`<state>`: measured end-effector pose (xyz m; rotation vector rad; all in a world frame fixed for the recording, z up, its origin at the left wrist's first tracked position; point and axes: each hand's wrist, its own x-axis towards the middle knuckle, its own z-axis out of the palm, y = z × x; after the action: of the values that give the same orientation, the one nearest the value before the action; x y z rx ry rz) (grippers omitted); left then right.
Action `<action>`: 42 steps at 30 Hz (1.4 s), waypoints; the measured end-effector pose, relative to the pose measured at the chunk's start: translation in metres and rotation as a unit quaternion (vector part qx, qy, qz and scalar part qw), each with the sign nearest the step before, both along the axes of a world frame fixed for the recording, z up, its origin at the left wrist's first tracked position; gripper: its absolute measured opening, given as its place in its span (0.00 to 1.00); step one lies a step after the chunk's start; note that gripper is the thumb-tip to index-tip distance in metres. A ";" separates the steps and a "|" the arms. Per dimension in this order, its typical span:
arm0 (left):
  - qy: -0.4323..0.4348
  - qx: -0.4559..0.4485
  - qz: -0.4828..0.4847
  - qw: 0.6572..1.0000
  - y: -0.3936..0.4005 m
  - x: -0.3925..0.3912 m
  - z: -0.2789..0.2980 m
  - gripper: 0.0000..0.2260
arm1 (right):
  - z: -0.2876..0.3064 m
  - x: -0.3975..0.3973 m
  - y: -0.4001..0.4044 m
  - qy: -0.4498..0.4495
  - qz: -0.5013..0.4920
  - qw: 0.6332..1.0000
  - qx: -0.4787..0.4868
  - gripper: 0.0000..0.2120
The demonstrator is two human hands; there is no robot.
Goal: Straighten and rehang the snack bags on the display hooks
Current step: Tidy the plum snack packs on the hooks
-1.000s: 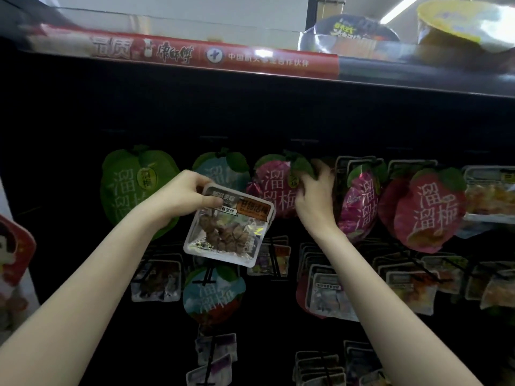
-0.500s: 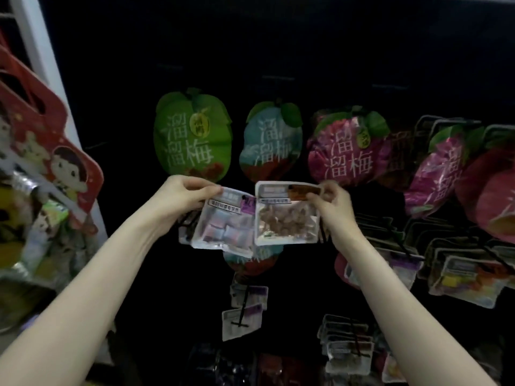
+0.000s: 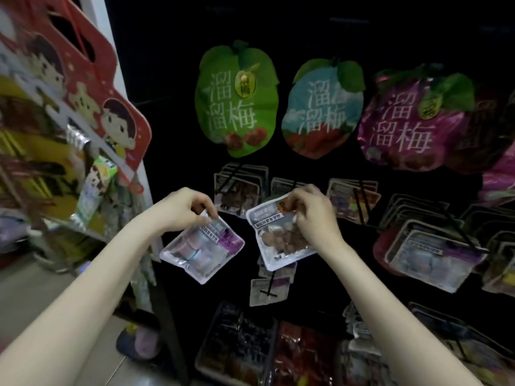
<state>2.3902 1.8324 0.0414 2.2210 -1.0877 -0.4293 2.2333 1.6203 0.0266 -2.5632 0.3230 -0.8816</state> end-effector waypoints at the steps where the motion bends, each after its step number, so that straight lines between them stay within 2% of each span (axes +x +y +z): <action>1: -0.003 0.021 -0.008 1.000 0.003 0.001 -0.002 0.15 | -0.002 0.004 0.004 0.012 -0.019 0.999 -0.037 0.12; 4: -0.015 0.057 -0.020 0.998 0.011 0.000 -0.005 0.11 | -0.003 0.006 0.012 0.045 -0.095 0.977 -0.185 0.14; 7: -0.016 0.050 -0.012 0.999 0.017 0.000 -0.012 0.08 | -0.005 -0.007 0.024 0.047 -0.139 0.961 -0.236 0.20; 10: -0.003 0.033 0.009 0.999 0.015 0.002 -0.018 0.09 | -0.017 -0.010 0.038 0.051 -0.105 0.974 -0.194 0.21; 14: 0.015 0.044 0.019 0.999 0.009 0.007 -0.023 0.09 | -0.025 0.018 0.059 0.091 0.011 0.978 -0.189 0.24; 16: 0.009 0.073 0.016 0.997 0.010 0.009 -0.026 0.10 | -0.028 0.040 0.063 0.106 0.042 0.982 -0.150 0.24; 22: -0.024 0.071 0.037 0.997 0.011 0.009 -0.026 0.13 | -0.048 0.087 0.045 0.044 0.128 0.991 0.016 0.22; 25: -0.025 0.095 0.028 0.995 0.008 0.008 -0.028 0.11 | -0.058 0.094 0.041 0.018 0.105 0.990 0.098 0.22; 31: -0.059 0.099 0.053 0.992 0.002 0.000 -0.031 0.06 | -0.066 0.100 0.045 0.008 0.060 0.993 0.100 0.24; 34: -0.050 0.089 0.040 0.994 0.006 0.001 -0.034 0.09 | -0.069 0.096 0.040 0.035 0.038 0.995 0.090 0.25; 37: -0.043 0.082 0.025 0.995 0.009 0.004 -0.036 0.07 | -0.065 0.097 0.038 0.098 0.021 0.992 0.073 0.31; 40: -0.041 0.074 0.026 0.996 0.010 0.005 -0.037 0.07 | -0.060 0.108 0.039 0.167 0.012 0.981 0.096 0.36; 42: -0.042 0.067 0.029 0.996 0.010 0.007 -0.040 0.09 | -0.063 0.106 0.042 0.182 0.005 0.976 0.120 0.36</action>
<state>2.3969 1.8423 0.0015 2.4005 -1.0629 -0.3975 2.3395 1.6627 -0.0363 -2.4818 0.4895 -0.3379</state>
